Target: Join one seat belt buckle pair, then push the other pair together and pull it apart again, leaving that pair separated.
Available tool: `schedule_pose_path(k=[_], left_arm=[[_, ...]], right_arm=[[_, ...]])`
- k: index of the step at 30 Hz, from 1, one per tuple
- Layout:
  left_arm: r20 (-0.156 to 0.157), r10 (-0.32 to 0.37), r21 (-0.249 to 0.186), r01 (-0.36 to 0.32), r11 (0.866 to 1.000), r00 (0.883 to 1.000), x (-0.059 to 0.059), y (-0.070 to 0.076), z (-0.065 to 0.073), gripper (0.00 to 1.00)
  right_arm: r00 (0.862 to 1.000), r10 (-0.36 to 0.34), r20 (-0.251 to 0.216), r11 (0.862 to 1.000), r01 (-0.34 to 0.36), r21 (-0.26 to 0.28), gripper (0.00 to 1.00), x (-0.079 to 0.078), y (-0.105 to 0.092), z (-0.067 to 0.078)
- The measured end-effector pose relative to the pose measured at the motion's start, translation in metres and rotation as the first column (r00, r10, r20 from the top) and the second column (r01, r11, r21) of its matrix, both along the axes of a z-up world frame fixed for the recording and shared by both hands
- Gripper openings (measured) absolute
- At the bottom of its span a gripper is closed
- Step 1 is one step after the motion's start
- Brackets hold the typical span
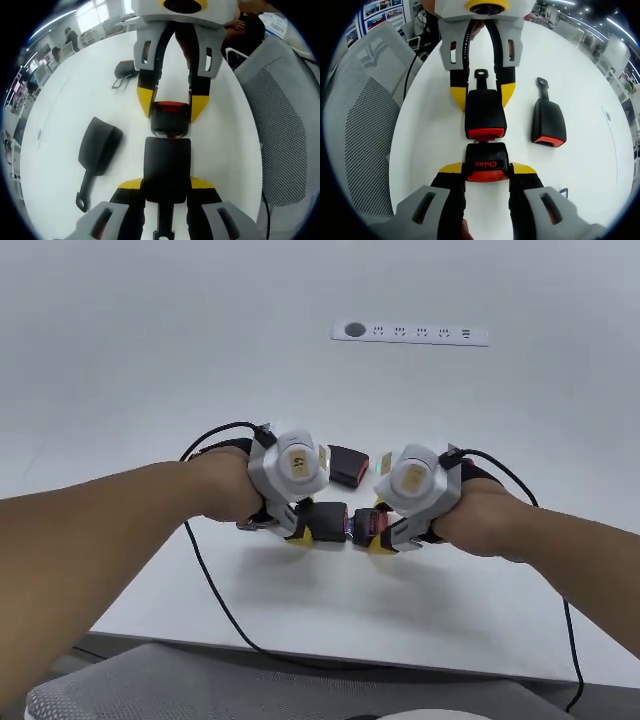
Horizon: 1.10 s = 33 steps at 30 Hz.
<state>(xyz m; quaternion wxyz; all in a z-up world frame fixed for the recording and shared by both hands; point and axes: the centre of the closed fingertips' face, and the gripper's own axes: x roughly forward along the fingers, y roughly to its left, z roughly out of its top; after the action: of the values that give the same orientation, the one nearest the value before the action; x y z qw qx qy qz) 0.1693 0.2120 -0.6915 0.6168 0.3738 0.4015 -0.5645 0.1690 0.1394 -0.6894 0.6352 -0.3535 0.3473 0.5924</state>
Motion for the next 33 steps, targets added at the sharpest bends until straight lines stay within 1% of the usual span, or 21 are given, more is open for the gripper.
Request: schedule_pose_path(k=[8,11,12,13,15,16,18,20,21,23,24,25,27,28,29,30,31,32,33], left_arm=[[-0.003,0.007,-0.003,-0.007,1.000,1.000,0.001,0.001,-0.001,0.32],[-0.004,0.013,0.004,-0.013,1.000,1.000,0.001,0.001,-0.001,0.33],[-0.004,0.019,0.013,-0.019,1.000,1.000,0.001,0.000,-0.001,0.33],[0.001,0.013,0.029,-0.013,1.000,1.000,0.001,0.000,-0.001,0.33],[0.002,0.020,0.037,-0.020,0.999,1.000,0.003,0.002,-0.002,0.33],[0.004,0.023,0.039,-0.023,0.999,1.000,0.001,-0.001,-0.002,0.34],[0.009,0.024,0.038,-0.025,0.999,1.000,0.000,0.000,-0.001,0.34],[0.018,0.017,0.043,-0.018,0.999,1.000,-0.002,0.001,0.000,0.34],[0.030,-0.002,0.051,0.001,0.999,1.000,-0.001,0.002,0.000,0.34],[0.032,0.000,0.053,-0.002,0.999,0.999,-0.002,0.005,0.002,0.35],[0.030,0.015,0.044,-0.016,0.999,0.999,-0.002,0.006,0.004,0.35],[0.027,0.045,0.019,-0.046,0.999,0.999,0.000,0.006,0.008,0.35],[0.019,0.059,-0.010,-0.059,0.998,0.998,0.000,0.007,0.015,0.35],[0.016,0.062,-0.031,-0.061,0.998,0.998,0.000,0.008,0.021,0.35],[0.009,0.082,-0.067,-0.081,0.994,0.997,0.000,0.005,0.028,0.36],[-0.009,0.124,-0.109,-0.124,0.986,0.992,0.002,0.004,0.037,0.36],[-0.009,0.148,-0.139,-0.147,0.979,0.989,0.006,0.004,0.043,0.36],[-0.005,0.162,-0.174,-0.160,0.972,0.987,0.012,0.005,0.050,0.36],[0.001,0.178,-0.194,-0.175,0.965,0.984,0.016,0.005,0.055,0.36]], right_arm=[[1.000,-0.008,0.001,1.000,0.008,-0.001,0.32,0.000,0.002,0.000],[1.000,-0.006,0.002,1.000,0.006,-0.002,0.33,-0.001,0.003,0.000],[1.000,-0.010,-0.003,1.000,0.010,-0.002,0.33,0.000,0.003,-0.001],[1.000,-0.011,-0.005,1.000,0.011,-0.004,0.33,0.000,0.005,-0.001],[1.000,-0.007,-0.002,1.000,0.007,-0.011,0.34,-0.001,0.005,-0.002],[1.000,-0.003,-0.001,1.000,0.003,-0.013,0.34,-0.002,0.005,-0.002],[1.000,-0.007,-0.002,1.000,0.007,-0.013,0.34,-0.002,0.005,-0.001],[1.000,0.001,0.007,1.000,0.000,-0.015,0.34,-0.002,0.005,-0.001],[1.000,0.002,0.008,1.000,-0.002,-0.015,0.35,-0.005,0.005,0.000],[1.000,0.010,0.009,1.000,-0.010,-0.011,0.38,-0.009,0.005,0.004],[1.000,0.011,0.015,1.000,-0.011,-0.009,0.39,-0.009,0.005,0.005],[1.000,0.012,0.019,1.000,-0.012,-0.003,0.39,-0.009,0.004,0.008],[1.000,0.003,0.017,1.000,-0.003,0.018,0.38,-0.009,0.003,0.014],[1.000,-0.003,0.021,1.000,0.002,0.029,0.38,-0.007,0.002,0.018],[1.000,-0.008,0.020,0.999,0.007,0.038,0.38,-0.005,0.001,0.021],[1.000,-0.014,0.009,0.998,0.014,0.056,0.38,-0.005,0.001,0.026],[1.000,-0.009,0.005,0.998,0.009,0.062,0.38,-0.006,0.000,0.029],[1.000,-0.003,0.013,0.998,0.002,0.069,0.38,-0.007,-0.003,0.036],[1.000,0.000,0.022,0.998,-0.002,0.070,0.37,-0.006,-0.005,0.039]])
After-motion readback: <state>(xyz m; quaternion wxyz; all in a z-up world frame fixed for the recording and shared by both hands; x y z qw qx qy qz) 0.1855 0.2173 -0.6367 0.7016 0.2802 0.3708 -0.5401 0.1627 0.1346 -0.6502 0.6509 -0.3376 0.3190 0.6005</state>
